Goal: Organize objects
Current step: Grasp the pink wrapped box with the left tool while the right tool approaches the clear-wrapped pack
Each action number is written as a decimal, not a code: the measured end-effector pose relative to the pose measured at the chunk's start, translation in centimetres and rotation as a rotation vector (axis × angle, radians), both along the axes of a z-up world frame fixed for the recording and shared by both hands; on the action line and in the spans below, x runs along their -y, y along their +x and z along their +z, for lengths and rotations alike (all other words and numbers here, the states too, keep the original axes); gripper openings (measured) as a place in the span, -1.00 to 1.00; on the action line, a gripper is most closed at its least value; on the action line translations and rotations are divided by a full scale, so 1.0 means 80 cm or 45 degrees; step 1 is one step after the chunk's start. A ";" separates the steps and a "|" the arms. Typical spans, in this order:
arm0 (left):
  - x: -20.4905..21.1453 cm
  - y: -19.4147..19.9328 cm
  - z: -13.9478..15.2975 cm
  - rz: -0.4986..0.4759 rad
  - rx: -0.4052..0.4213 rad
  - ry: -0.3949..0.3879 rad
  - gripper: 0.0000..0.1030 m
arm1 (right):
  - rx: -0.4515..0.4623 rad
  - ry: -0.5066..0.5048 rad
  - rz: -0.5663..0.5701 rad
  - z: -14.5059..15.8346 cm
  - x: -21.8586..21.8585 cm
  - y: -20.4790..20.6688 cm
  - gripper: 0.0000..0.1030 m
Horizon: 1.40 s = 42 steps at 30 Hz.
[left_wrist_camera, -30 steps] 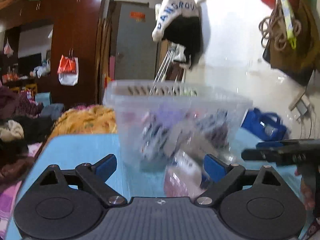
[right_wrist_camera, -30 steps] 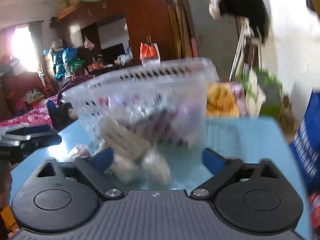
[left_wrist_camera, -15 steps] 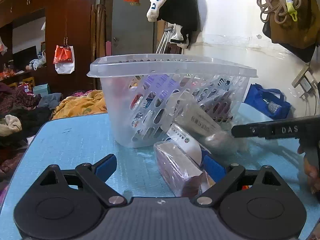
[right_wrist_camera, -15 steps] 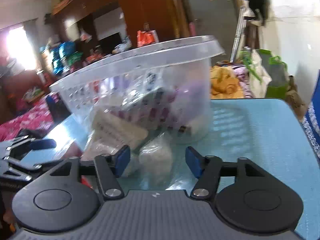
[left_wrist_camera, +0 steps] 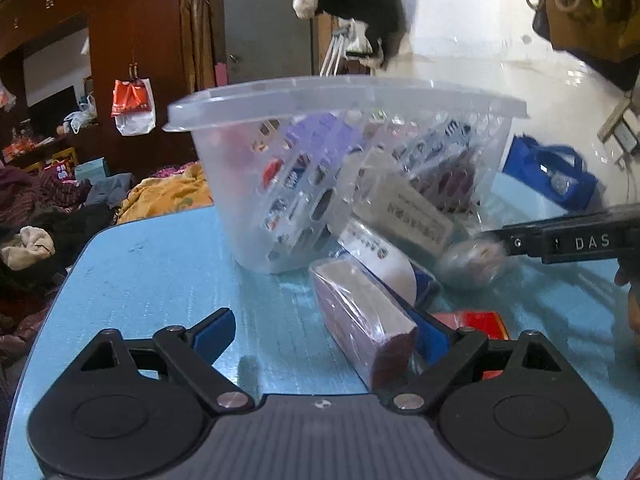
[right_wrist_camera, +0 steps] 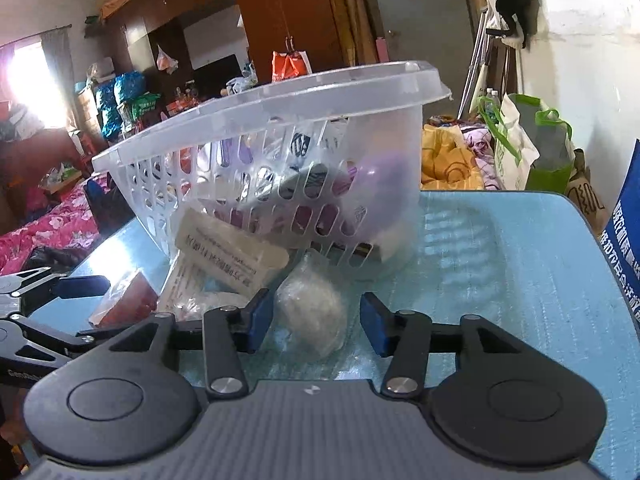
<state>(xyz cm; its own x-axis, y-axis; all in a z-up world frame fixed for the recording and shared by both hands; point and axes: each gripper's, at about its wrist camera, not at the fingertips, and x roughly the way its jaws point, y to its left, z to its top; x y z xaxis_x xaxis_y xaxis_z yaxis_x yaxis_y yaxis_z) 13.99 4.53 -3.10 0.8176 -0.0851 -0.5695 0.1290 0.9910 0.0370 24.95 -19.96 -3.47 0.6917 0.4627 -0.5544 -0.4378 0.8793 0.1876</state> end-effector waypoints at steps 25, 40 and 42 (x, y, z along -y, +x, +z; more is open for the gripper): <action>-0.009 -0.016 0.005 0.068 0.110 -0.115 -0.27 | 0.094 0.051 -0.011 0.006 0.008 -0.014 -0.10; -0.014 -0.050 0.017 0.031 0.338 -0.135 -0.29 | 0.222 0.080 -0.001 0.016 0.008 -0.036 -0.10; -0.015 -0.050 0.017 0.028 0.336 -0.135 -0.29 | 0.224 0.064 -0.019 0.016 0.006 -0.036 -0.10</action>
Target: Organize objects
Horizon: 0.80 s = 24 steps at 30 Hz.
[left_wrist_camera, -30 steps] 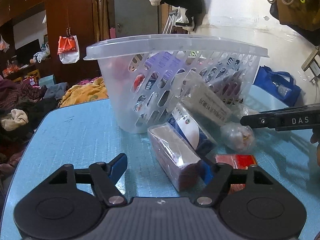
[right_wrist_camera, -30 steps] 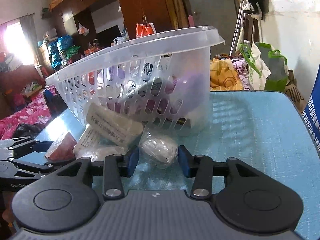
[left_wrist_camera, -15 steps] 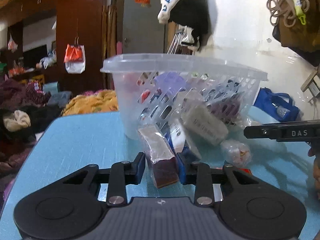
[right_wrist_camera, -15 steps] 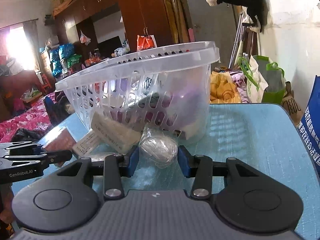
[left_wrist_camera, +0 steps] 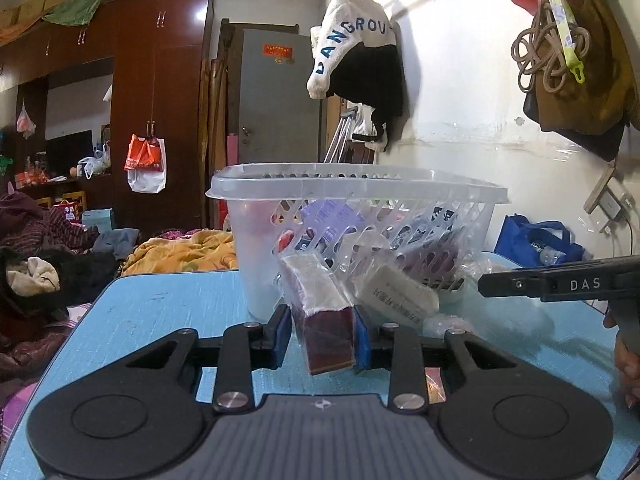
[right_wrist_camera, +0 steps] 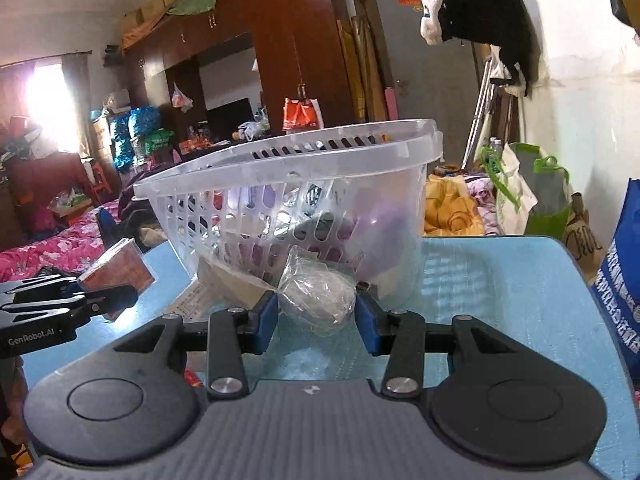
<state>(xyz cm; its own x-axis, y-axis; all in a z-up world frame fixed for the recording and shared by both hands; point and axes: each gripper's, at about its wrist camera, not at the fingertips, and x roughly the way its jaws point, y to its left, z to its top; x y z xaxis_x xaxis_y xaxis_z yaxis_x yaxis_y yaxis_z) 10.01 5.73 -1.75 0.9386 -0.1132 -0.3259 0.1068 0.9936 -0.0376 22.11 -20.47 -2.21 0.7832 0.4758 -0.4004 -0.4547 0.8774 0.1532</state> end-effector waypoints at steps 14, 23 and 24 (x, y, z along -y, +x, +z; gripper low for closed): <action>0.001 0.001 -0.003 0.013 -0.019 0.016 -0.29 | 0.020 0.001 0.011 0.000 -0.002 -0.002 -0.11; 0.005 0.021 -0.011 0.016 -0.167 0.046 -0.29 | 0.002 0.011 0.022 -0.002 0.000 0.001 -0.10; 0.006 0.023 -0.012 0.020 -0.181 0.043 -0.29 | 0.001 0.010 0.022 -0.002 0.000 0.001 -0.10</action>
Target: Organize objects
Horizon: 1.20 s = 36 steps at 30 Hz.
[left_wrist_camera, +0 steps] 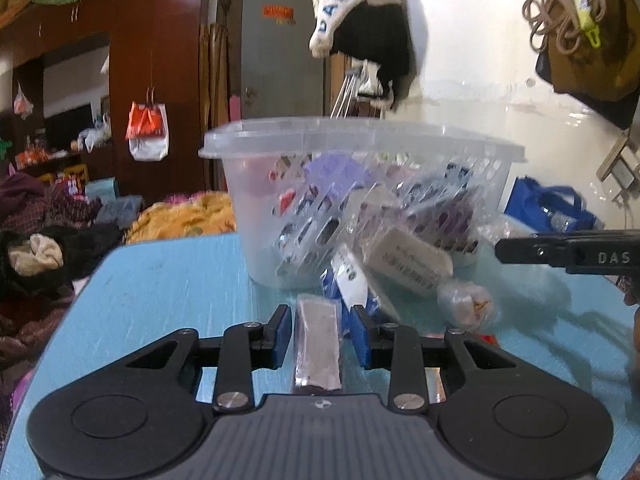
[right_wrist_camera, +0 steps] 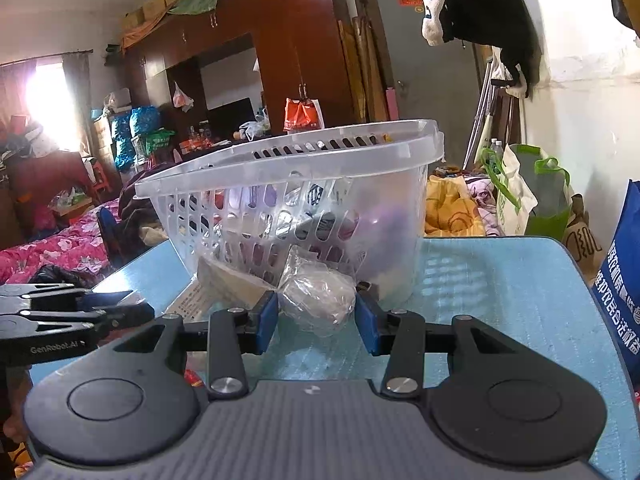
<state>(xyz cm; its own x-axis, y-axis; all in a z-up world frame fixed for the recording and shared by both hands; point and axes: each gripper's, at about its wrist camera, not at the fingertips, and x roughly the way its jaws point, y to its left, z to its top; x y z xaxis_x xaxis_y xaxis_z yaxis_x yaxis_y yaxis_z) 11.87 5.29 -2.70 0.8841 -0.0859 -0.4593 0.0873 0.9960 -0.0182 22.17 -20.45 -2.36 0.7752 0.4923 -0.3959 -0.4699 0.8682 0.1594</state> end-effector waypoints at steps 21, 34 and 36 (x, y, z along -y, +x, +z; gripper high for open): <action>-0.020 -0.039 0.093 -0.016 0.360 -0.162 -0.48 | 0.300 0.026 -0.006 0.075 0.003 -0.056 -0.11; 0.007 0.142 0.165 -0.002 0.203 -0.185 -0.37 | 0.343 -0.259 -0.079 0.132 -0.065 0.068 0.13; 0.011 0.149 0.155 0.029 0.179 -0.148 0.43 | 0.366 -0.281 -0.114 0.126 -0.064 0.061 0.90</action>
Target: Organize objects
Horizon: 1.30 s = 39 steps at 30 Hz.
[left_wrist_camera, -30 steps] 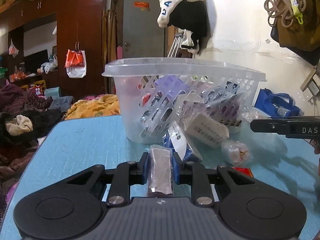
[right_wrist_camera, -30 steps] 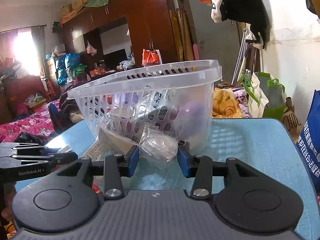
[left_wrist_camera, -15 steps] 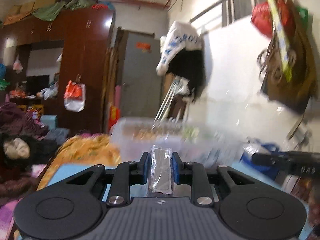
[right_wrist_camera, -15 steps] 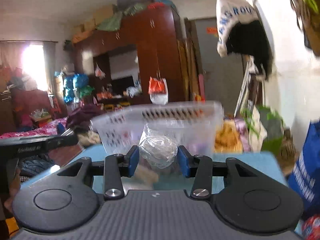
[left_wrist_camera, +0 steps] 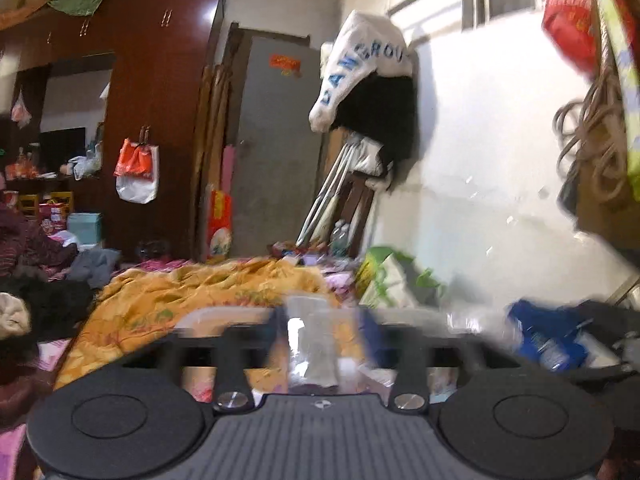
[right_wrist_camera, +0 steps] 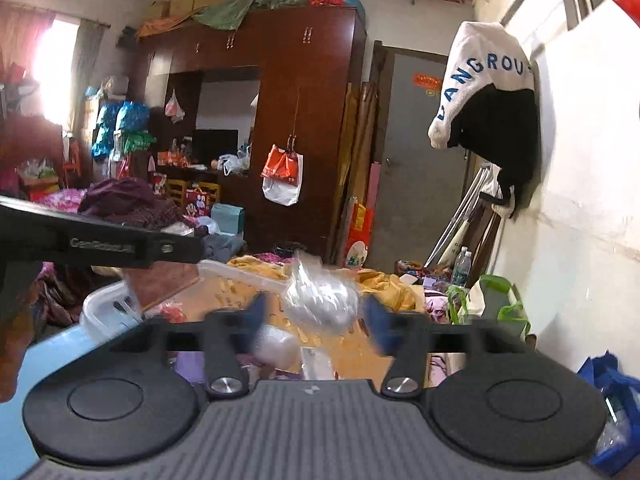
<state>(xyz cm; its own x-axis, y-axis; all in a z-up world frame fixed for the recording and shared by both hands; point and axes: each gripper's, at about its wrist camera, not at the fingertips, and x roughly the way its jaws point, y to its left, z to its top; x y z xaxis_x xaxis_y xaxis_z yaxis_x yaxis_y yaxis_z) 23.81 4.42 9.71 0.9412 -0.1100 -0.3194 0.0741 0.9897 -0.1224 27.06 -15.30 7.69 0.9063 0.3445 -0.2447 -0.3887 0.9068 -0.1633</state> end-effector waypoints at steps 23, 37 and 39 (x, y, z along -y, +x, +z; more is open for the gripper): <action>0.065 -0.193 -0.178 -0.199 -0.223 0.144 0.20 | -0.470 0.365 0.117 -0.123 0.079 -0.081 1.00; 0.006 -0.219 -0.168 -0.093 -0.147 0.133 0.03 | -0.581 0.180 0.189 -0.140 0.001 -0.077 0.83; -0.005 -0.218 -0.165 -0.068 -0.138 0.118 0.03 | -0.601 0.145 0.210 -0.141 -0.012 -0.077 0.76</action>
